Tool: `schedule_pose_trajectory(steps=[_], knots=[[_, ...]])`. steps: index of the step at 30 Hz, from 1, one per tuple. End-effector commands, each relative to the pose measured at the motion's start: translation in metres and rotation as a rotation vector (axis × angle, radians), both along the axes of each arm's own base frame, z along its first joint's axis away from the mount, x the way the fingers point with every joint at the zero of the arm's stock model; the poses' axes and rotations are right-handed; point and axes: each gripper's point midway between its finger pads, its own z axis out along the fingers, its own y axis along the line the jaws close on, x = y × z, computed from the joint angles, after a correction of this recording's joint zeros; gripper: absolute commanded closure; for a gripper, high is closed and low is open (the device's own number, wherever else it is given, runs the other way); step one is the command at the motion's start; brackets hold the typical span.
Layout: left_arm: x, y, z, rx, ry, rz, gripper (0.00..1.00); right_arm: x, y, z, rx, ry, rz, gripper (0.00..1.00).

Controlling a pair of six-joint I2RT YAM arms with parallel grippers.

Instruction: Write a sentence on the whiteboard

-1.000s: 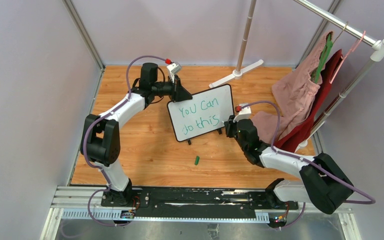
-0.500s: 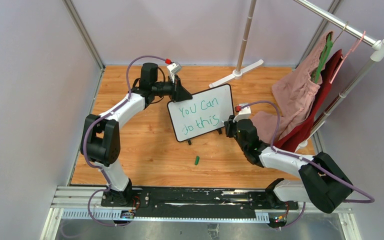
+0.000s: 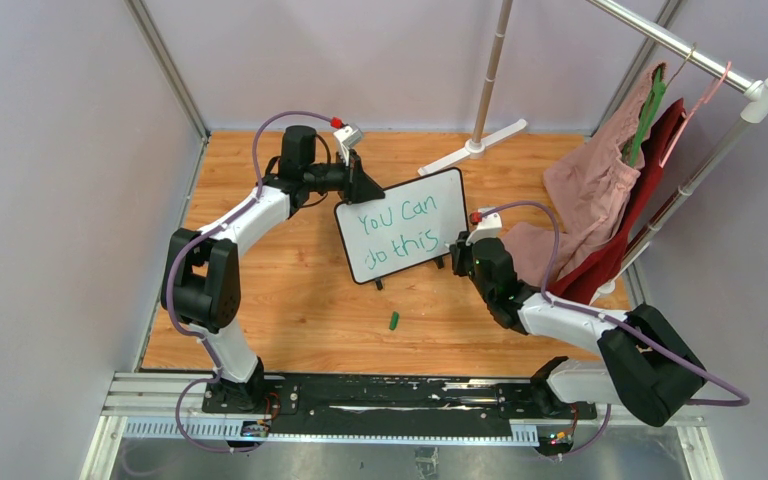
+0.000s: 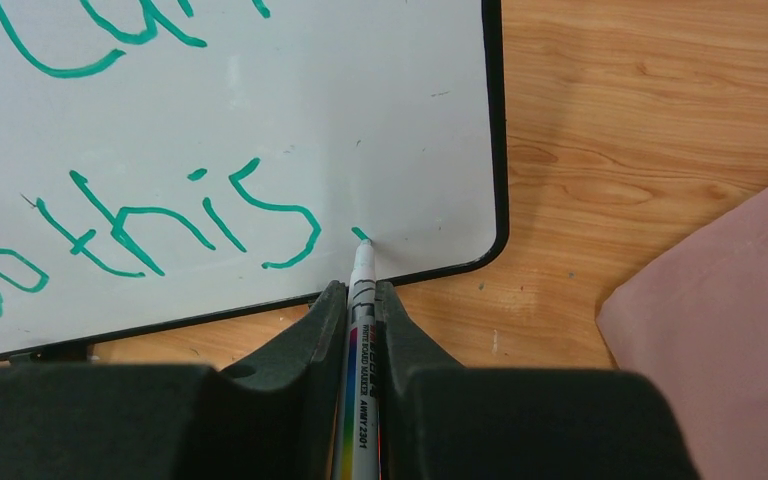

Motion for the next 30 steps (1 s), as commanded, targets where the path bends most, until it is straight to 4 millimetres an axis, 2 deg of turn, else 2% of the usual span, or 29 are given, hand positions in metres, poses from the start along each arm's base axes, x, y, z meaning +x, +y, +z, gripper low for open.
schedule_pose_trajectory(steps=[1, 4, 9, 12, 15, 19, 23, 25, 27, 30], knots=[[-0.022, -0.006, -0.040, 0.075, 0.126, -0.025, 1.00, 0.008, -0.007, 0.010, 0.004, -0.011, -0.044, 1.00], [-0.022, -0.006, -0.041, 0.076, 0.128, -0.021, 1.00, 0.007, -0.005, 0.016, 0.026, -0.026, -0.036, 1.00], [-0.019, -0.004, -0.040, 0.087, 0.118, -0.003, 1.00, -0.001, 0.000, 0.044, 0.089, -0.073, 0.001, 1.00], [-0.016, -0.003, -0.041, 0.096, 0.116, 0.015, 0.86, -0.010, 0.001, 0.065, 0.123, -0.103, 0.024, 1.00], [-0.013, -0.002, -0.039, 0.101, 0.114, 0.037, 0.73, -0.021, 0.003, 0.079, 0.148, -0.111, 0.060, 1.00], [-0.006, 0.004, -0.032, 0.120, 0.088, 0.100, 0.56, -0.039, 0.002, 0.084, 0.150, -0.102, 0.113, 1.00], [0.003, 0.014, -0.019, 0.137, 0.046, 0.188, 0.43, -0.058, 0.001, 0.086, 0.148, -0.096, 0.176, 1.00], [0.009, 0.022, -0.009, 0.143, 0.020, 0.243, 0.35, -0.067, 0.000, 0.087, 0.152, -0.100, 0.208, 1.00], [0.016, 0.035, 0.002, 0.156, -0.008, 0.325, 0.32, -0.076, 0.001, 0.086, 0.149, -0.093, 0.239, 1.00], [0.025, 0.065, 0.022, 0.131, -0.018, 0.477, 0.29, -0.087, 0.002, 0.081, 0.144, -0.074, 0.282, 1.00]])
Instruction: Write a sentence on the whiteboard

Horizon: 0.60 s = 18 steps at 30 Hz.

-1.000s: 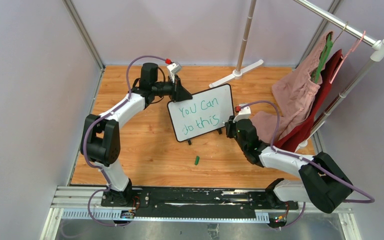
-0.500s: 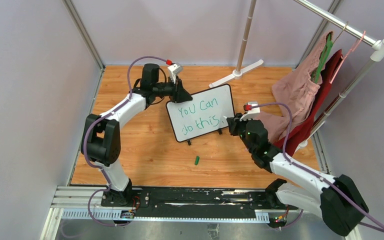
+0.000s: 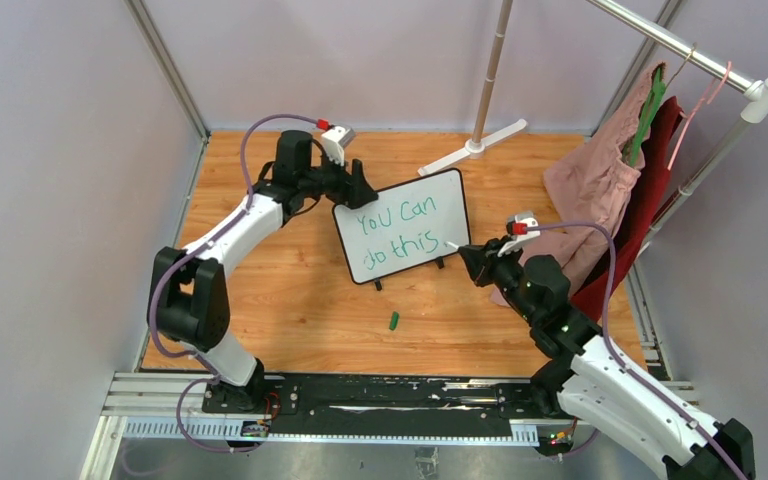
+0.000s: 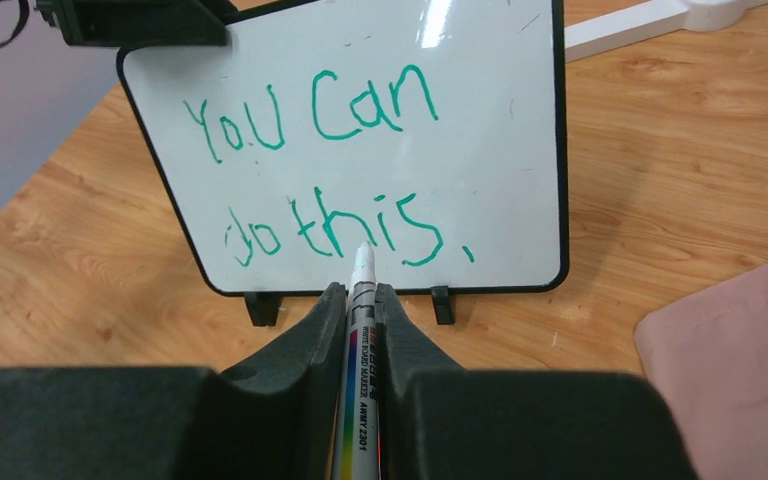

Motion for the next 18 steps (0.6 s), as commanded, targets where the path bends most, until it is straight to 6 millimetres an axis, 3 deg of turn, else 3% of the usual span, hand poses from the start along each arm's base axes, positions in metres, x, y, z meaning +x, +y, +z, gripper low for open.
schedule_pose_trajectory(steps=[1, 5, 11, 13, 15, 18], knots=[[0.012, 0.049, 0.041, -0.027, -0.062, 0.261, 0.28, -0.023, 0.005, -0.027, -0.057, 0.065, 0.100, 1.00], [0.007, 0.112, 0.067, 0.013, -0.138, 0.572, 0.27, -0.033, 0.009, -0.034, -0.051, 0.077, 0.148, 1.00], [-0.039, 0.164, 0.102, 0.031, -0.239, 0.802, 0.17, -0.035, 0.012, -0.037, -0.062, 0.085, 0.172, 1.00], [-0.056, 0.171, 0.106, -0.053, -0.234, 0.866, 0.03, -0.036, 0.013, -0.033, -0.058, 0.077, 0.176, 1.00], [-0.074, 0.170, 0.106, -0.201, -0.211, 0.898, 0.00, -0.036, 0.013, -0.030, -0.051, 0.072, 0.177, 1.00], [-0.098, 0.148, 0.111, -0.375, -0.278, 0.767, 0.00, -0.037, 0.011, -0.026, -0.048, 0.068, 0.174, 1.00]])
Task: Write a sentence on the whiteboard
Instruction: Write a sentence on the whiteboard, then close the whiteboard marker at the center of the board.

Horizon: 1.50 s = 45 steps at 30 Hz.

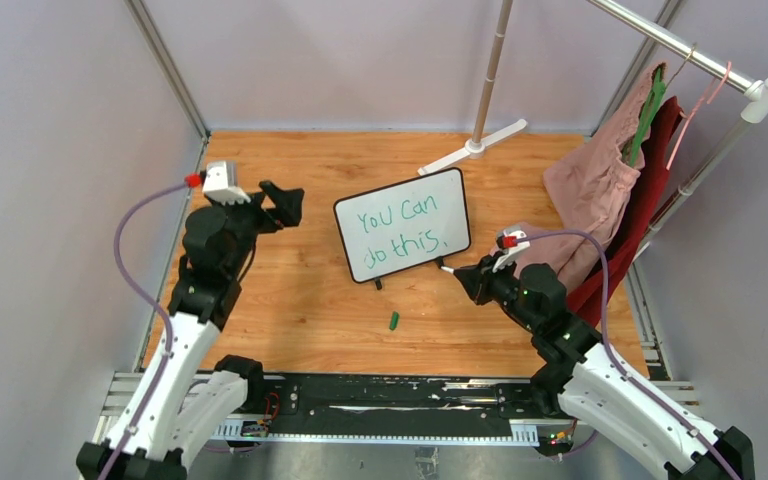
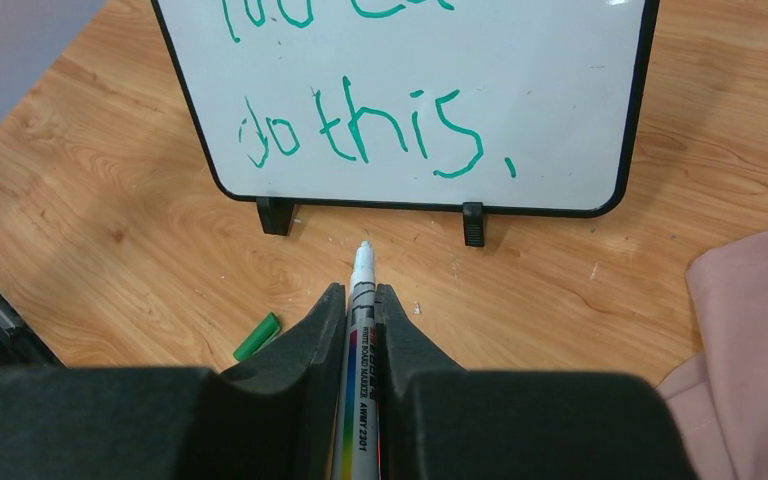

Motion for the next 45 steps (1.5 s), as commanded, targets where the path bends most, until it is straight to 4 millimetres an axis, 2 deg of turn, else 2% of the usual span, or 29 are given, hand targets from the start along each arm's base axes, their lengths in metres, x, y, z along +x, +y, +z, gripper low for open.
schedule_pose_trajectory(steps=[1, 3, 6, 11, 15, 20, 23, 27, 32, 36, 40, 45], knots=[[-0.026, -0.018, -0.008, -0.167, -0.087, -0.097, 0.00, -0.005, 0.001, 0.014, 0.004, -0.027, 0.024, 1.00], [-0.035, -0.030, -0.024, -0.111, -0.014, -0.173, 0.00, -0.006, -0.001, 0.014, -0.003, -0.017, 0.017, 1.00], [-0.053, -0.054, -0.060, 0.048, 0.167, -0.266, 0.00, -0.009, -0.004, 0.013, -0.008, -0.005, 0.007, 1.00], [-0.096, -0.099, -0.107, 0.233, 0.306, -0.381, 0.00, -0.011, -0.011, 0.007, -0.019, 0.016, -0.018, 1.00], [-0.114, -0.110, -0.136, 0.215, 0.390, -0.396, 0.00, -0.014, -0.015, 0.004, -0.025, 0.037, -0.029, 1.00], [-0.119, -0.115, -0.142, 0.133, 0.372, -0.393, 0.00, -0.017, -0.026, -0.003, -0.045, 0.069, -0.077, 1.00], [-0.120, -0.124, -0.140, 0.138, 0.368, -0.441, 0.00, -0.019, -0.030, -0.004, -0.045, 0.074, -0.089, 1.00], [-0.123, -0.138, -0.153, 0.197, 0.436, -0.514, 0.02, -0.023, -0.035, -0.003, -0.049, 0.075, -0.099, 1.00], [-0.134, -0.161, -0.170, 0.245, 0.502, -0.620, 0.16, -0.026, -0.044, -0.004, -0.054, 0.070, -0.127, 1.00], [-0.144, -0.181, -0.177, 0.389, 0.534, -0.649, 0.23, -0.027, -0.046, -0.002, -0.044, 0.056, -0.135, 1.00], [-0.148, -0.195, -0.203, 0.420, 0.621, -0.648, 0.30, -0.027, -0.044, 0.000, -0.046, 0.056, -0.124, 1.00], [-0.144, -0.210, -0.225, 0.418, 0.689, -0.629, 0.41, -0.028, -0.044, -0.001, -0.048, 0.061, -0.117, 1.00]])
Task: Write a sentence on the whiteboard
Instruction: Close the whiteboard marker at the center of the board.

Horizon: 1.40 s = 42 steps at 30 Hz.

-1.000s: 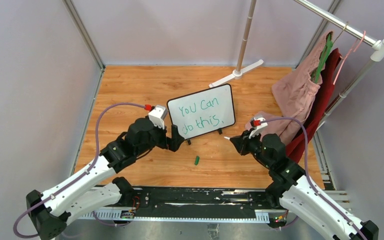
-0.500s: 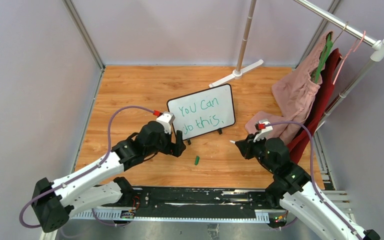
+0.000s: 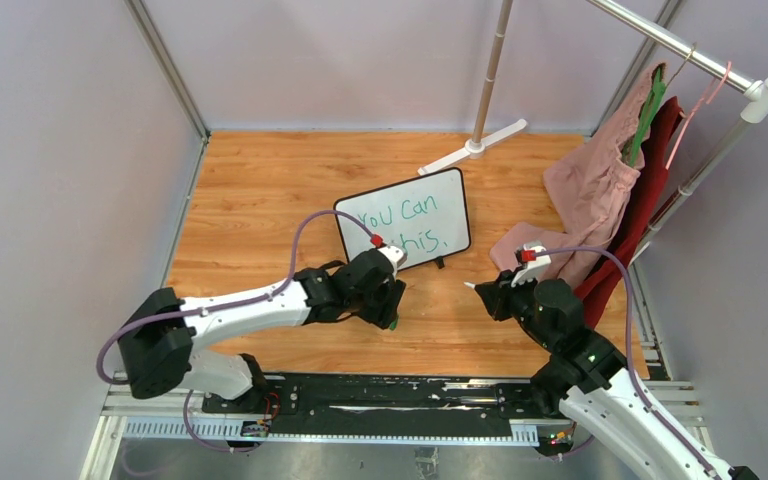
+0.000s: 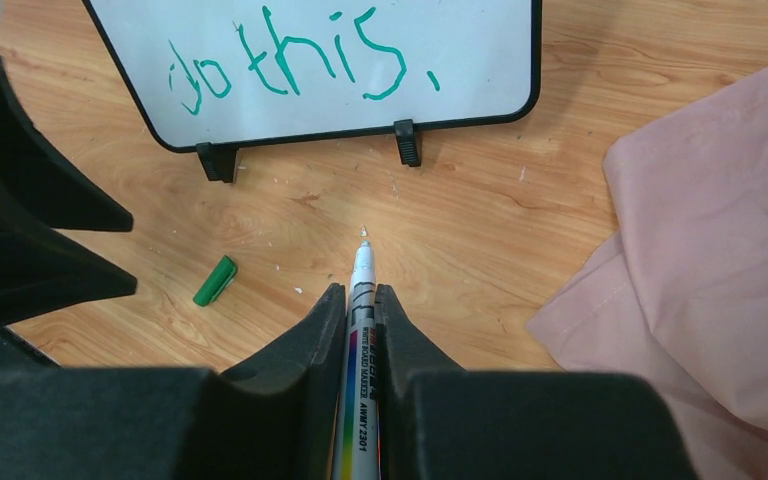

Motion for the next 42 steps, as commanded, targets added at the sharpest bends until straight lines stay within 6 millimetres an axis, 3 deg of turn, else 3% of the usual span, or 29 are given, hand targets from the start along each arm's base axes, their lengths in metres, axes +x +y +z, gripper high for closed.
schedule_pose_trajectory(steps=[1, 5, 19, 35, 42], knots=[[0.007, -0.013, -0.010, 0.021, 0.027, 0.034, 0.43, -0.002, 0.001, 0.014, 0.017, -0.021, 0.006, 1.00], [0.008, -0.020, -0.024, 0.068, 0.059, 0.026, 0.50, -0.002, 0.003, 0.013, 0.021, -0.020, 0.015, 1.00], [0.011, -0.030, -0.060, 0.117, 0.107, 0.034, 0.58, -0.003, 0.002, 0.015, 0.037, -0.034, 0.015, 1.00], [0.010, -0.034, -0.079, 0.098, 0.142, 0.069, 0.67, -0.003, -0.001, 0.017, 0.046, -0.046, -0.001, 1.00], [0.009, -0.025, -0.083, 0.112, 0.139, 0.109, 0.77, -0.004, -0.003, 0.019, 0.054, -0.052, -0.009, 1.00]])
